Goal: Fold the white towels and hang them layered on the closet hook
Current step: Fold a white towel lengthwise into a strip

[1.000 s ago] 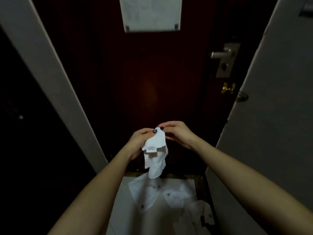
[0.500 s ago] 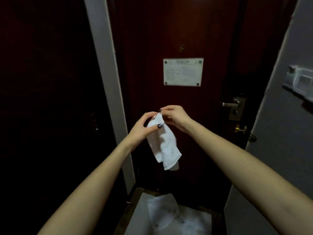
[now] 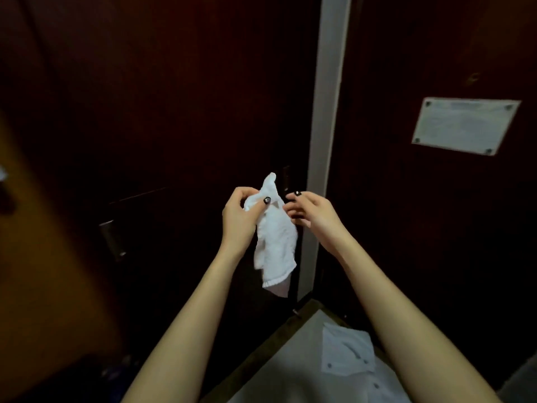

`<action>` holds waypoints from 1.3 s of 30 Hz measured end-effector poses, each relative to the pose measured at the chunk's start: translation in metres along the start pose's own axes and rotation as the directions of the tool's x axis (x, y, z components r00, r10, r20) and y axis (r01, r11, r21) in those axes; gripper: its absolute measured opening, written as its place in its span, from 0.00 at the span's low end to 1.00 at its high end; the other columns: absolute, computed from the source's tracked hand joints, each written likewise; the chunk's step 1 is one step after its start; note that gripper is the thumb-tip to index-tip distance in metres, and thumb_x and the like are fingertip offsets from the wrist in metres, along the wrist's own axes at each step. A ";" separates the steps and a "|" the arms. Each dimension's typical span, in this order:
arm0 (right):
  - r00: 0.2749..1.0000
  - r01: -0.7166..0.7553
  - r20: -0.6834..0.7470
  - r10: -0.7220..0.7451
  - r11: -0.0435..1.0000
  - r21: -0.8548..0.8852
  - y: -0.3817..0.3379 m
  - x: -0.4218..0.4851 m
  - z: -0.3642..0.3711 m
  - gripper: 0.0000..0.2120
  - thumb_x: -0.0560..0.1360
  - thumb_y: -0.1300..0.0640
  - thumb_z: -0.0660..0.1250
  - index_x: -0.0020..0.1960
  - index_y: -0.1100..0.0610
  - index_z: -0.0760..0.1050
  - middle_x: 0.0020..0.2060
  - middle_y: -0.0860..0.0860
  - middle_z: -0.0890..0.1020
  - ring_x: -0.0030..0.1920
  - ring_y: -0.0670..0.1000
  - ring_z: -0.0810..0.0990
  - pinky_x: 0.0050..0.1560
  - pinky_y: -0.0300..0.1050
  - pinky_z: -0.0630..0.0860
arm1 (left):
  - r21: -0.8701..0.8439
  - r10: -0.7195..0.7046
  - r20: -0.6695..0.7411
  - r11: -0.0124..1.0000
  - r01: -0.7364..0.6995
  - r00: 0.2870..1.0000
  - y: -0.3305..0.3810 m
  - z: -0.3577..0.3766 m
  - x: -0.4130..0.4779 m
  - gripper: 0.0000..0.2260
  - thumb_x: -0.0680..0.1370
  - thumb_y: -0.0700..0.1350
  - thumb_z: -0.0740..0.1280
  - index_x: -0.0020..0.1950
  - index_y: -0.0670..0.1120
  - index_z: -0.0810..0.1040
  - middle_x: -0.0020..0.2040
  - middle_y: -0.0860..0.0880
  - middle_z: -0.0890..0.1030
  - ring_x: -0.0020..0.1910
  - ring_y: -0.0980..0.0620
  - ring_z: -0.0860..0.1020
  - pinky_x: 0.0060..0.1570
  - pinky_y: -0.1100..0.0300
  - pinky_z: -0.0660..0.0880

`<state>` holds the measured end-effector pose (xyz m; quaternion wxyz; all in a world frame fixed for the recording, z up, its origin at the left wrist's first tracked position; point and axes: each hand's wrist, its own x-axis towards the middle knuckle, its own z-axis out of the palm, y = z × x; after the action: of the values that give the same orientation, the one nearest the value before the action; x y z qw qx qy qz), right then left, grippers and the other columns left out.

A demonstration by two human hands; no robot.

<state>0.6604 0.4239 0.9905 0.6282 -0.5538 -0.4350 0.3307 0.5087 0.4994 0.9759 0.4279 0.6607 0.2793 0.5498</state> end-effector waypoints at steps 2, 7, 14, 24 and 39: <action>0.995 0.012 0.097 0.003 0.988 -0.154 0.012 -0.019 0.034 0.07 0.79 0.53 0.66 0.47 0.55 0.80 0.37 0.47 0.82 0.38 0.43 0.79 0.41 0.36 0.76 | 0.016 -0.043 -0.101 0.999 0.045 0.994 -0.007 -0.033 -0.017 0.04 0.75 0.44 0.71 0.48 0.51 0.77 0.45 0.55 0.81 0.45 0.61 0.79 0.42 0.66 0.76; 0.910 0.030 0.395 0.126 0.931 -0.365 0.045 -0.069 0.128 0.07 0.76 0.54 0.71 0.48 0.58 0.81 0.41 0.50 0.84 0.41 0.48 0.83 0.39 0.40 0.76 | 0.039 -0.148 -0.263 0.986 0.164 0.954 -0.020 -0.119 -0.056 0.03 0.77 0.45 0.70 0.46 0.50 0.77 0.54 0.48 0.79 0.53 0.53 0.78 0.49 0.61 0.75; 0.969 -0.020 0.234 0.073 0.975 -0.219 0.070 -0.142 0.226 0.05 0.77 0.59 0.68 0.52 0.59 0.79 0.32 0.53 0.79 0.34 0.50 0.77 0.33 0.41 0.71 | 0.162 -0.159 -0.308 0.963 0.216 0.938 -0.023 -0.271 -0.122 0.06 0.78 0.47 0.69 0.44 0.48 0.74 0.41 0.55 0.76 0.37 0.66 0.73 0.38 0.74 0.69; 0.871 -0.147 0.475 0.124 0.989 0.012 0.070 -0.227 0.356 0.13 0.74 0.60 0.73 0.58 0.50 0.79 0.41 0.42 0.85 0.43 0.40 0.83 0.40 0.33 0.77 | -0.067 -0.298 -0.351 0.954 0.294 0.888 -0.011 -0.402 -0.247 0.16 0.78 0.43 0.69 0.59 0.63 0.75 0.58 0.54 0.79 0.54 0.59 0.80 0.45 0.61 0.79; 0.773 -0.063 0.633 0.035 0.998 0.022 0.052 -0.251 0.430 0.09 0.73 0.66 0.73 0.48 0.53 0.84 0.44 0.48 0.85 0.43 0.44 0.81 0.41 0.38 0.76 | 0.125 -0.181 -0.500 0.952 0.278 0.847 0.014 -0.483 -0.291 0.11 0.77 0.38 0.70 0.49 0.56 0.82 0.51 0.59 0.83 0.54 0.60 0.80 0.50 0.66 0.75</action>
<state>0.1698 0.3828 0.8976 0.4482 -0.4086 -0.5991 0.5228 -0.0284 0.3732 0.8601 0.3413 0.5024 0.5064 0.6121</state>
